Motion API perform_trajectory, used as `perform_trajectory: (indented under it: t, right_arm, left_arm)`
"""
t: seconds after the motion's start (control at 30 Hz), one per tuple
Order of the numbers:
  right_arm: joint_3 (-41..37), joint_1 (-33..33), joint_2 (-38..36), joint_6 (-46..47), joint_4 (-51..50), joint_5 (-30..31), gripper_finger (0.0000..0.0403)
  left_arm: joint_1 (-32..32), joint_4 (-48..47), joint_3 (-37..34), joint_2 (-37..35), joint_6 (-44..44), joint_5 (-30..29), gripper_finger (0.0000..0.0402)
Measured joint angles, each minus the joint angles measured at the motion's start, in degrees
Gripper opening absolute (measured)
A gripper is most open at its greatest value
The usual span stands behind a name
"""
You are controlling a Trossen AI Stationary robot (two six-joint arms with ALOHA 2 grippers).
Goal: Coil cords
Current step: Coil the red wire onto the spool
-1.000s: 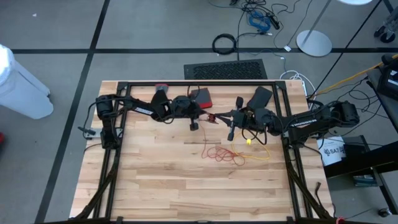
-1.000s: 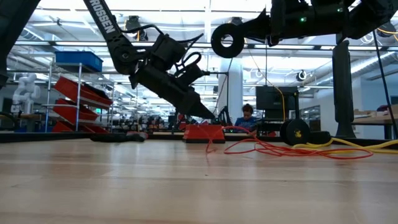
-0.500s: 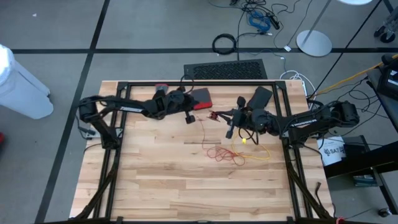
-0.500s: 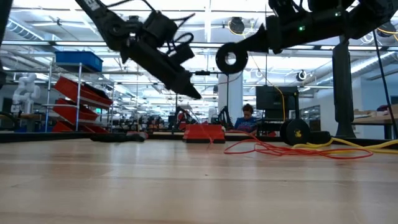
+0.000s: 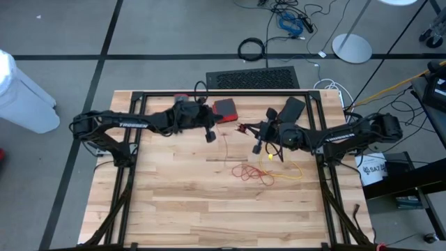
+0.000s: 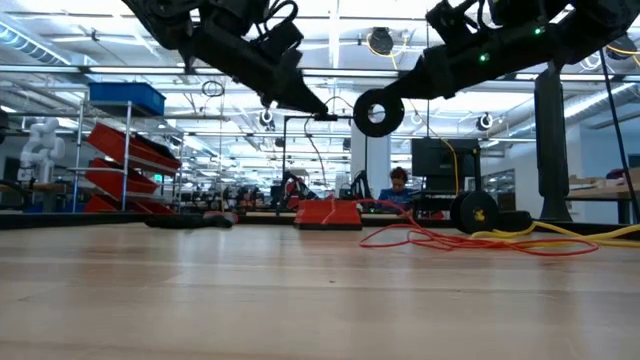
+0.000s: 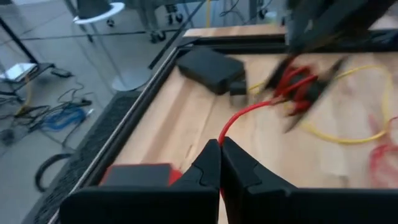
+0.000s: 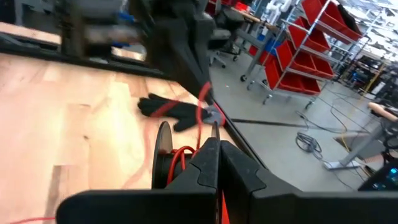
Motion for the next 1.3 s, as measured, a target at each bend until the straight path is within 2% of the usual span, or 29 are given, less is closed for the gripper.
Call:
perform_trajectory:
  t: [0.2, 0.3, 0.47, 0.87, 1.3]
  right_arm:
    - [0.0, -1.32, 3.16, 0.35, 1.87, 0.24, 0.0]
    - [0.0, -1.42, 4.99, 0.28, 3.81, 4.06, 0.0]
    - [0.0, -1.42, 6.66, 0.04, 8.01, 4.37, 0.0]
    - [0.7, -1.39, 7.08, 1.15, 8.75, 4.44, 0.0]
    - [0.74, -1.34, 7.08, 3.49, 9.69, 7.2, 0.0]
  left_arm:
    - [-2.48, 0.17, 1.99, 0.0, -3.17, 1.31, 0.0]
    - [-3.64, 0.33, 3.1, 0.0, -4.9, 1.94, 0.0]
    - [-5.64, 1.64, 3.39, 0.74, -7.17, 2.03, 0.0]
    - [-8.84, 11.77, 3.35, 9.75, -12.19, 3.15, 0.0]
    - [-9.42, 18.9, 4.1, 15.38, -16.66, 0.85, 0.0]
